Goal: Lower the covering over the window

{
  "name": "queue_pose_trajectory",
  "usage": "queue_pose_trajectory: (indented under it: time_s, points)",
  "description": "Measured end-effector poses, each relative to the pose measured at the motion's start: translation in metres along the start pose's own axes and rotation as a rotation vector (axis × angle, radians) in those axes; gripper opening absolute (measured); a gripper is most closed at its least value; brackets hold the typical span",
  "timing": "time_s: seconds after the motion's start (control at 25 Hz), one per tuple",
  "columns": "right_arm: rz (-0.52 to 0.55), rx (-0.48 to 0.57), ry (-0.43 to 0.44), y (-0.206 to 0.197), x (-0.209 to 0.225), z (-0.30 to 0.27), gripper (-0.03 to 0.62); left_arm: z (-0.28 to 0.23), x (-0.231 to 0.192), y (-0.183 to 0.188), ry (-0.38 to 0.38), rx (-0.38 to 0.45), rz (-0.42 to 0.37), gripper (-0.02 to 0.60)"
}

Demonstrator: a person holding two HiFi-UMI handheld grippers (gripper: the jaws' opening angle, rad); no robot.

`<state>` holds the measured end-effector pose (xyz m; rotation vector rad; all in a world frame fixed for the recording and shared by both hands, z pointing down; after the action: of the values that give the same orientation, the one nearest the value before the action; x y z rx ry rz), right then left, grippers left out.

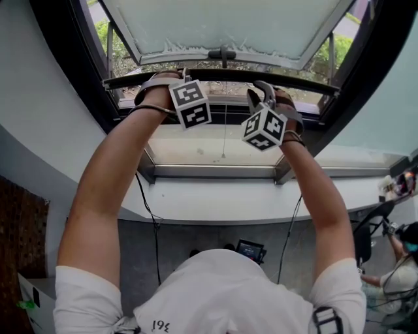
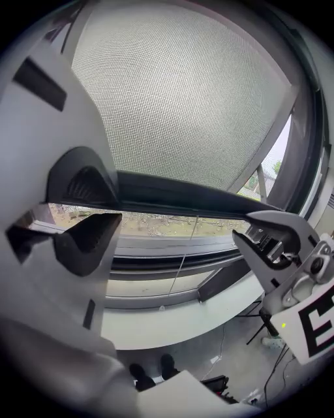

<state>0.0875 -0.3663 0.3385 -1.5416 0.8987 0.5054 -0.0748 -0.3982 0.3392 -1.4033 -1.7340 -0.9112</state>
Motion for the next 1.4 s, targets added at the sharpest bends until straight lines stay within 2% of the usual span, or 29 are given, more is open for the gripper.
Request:
queue_pose_trajectory:
  time_s: [0.12, 0.4, 0.56, 0.72, 0.92, 1.24, 1.4]
  points:
    - [0.083, -0.026, -0.035, -0.003, 0.019, -0.006, 0.1, 0.0, 0.001, 0.0, 0.0, -0.002, 0.001, 0.057]
    - [0.193, -0.092, 0.003, -0.019, 0.018, -0.017, 0.092, 0.0, 0.001, 0.001, 0.002, 0.002, 0.003, 0.057]
    - [0.246, -0.18, 0.094, -0.016, 0.022, -0.018, 0.057, -0.001, 0.0, 0.0, 0.003, 0.01, 0.003, 0.057]
    - [0.287, -0.264, 0.161, -0.015, 0.02, -0.015, 0.058, 0.001, 0.003, 0.0, -0.007, 0.018, 0.012, 0.057]
    - [0.283, -0.294, 0.214, -0.027, 0.005, -0.018, 0.058, -0.007, 0.022, 0.003, -0.048, 0.03, 0.019, 0.058]
    - [0.305, -0.386, 0.33, -0.054, -0.032, -0.023, 0.06, -0.027, 0.063, 0.007, -0.162, 0.047, 0.038, 0.071]
    - [0.295, -0.409, 0.381, -0.062, -0.042, -0.024, 0.103, -0.031, 0.073, 0.008, -0.209, 0.062, 0.046, 0.091]
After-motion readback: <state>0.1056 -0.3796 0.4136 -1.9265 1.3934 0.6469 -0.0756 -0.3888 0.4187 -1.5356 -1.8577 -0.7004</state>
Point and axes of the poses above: the fingertips, and each gripper's own axes: z backward along the fingers, x to its right, y out of its top, the point moved 3 cm from there along z, backward along the fingers, and after that the axes turned 15 degrees about -z, right-handed, at the moved point
